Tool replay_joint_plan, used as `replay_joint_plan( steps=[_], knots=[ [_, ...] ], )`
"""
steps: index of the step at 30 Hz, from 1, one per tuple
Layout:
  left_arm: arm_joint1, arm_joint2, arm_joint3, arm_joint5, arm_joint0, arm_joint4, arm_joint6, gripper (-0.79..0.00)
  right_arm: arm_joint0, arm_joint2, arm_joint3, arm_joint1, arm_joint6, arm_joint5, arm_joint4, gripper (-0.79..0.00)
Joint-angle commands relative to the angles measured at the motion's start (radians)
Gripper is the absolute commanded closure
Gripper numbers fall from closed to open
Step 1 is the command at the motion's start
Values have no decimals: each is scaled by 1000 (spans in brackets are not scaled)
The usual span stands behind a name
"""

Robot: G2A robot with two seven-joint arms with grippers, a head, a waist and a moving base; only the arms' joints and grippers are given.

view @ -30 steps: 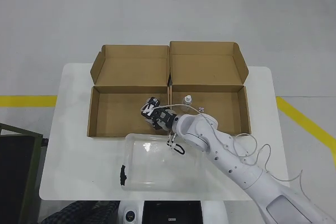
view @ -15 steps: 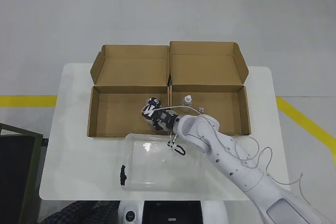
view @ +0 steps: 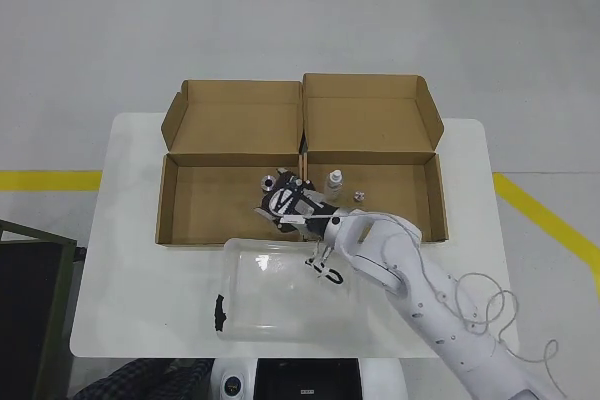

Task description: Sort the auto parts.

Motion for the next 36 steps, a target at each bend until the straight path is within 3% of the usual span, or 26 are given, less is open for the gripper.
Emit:
replay_joint_plan(
  steps=[1, 12, 22, 36],
  knots=[
    [0, 0, 0, 0, 0, 0, 0, -785, -41, 41, -41, 9, -21, -1, -8, -545],
    [0, 0, 0, 0, 0, 0, 0, -785, -304, 301, -163, 61, -251, -43, -44, -616],
    [0, 0, 0, 0, 0, 0, 0, -785, -535, 507, -208, 91, -443, -54, -75, -785],
    [0, 0, 0, 0, 0, 0, 0, -785, -737, 695, -203, 105, -656, -39, -38, -785]
  ],
)
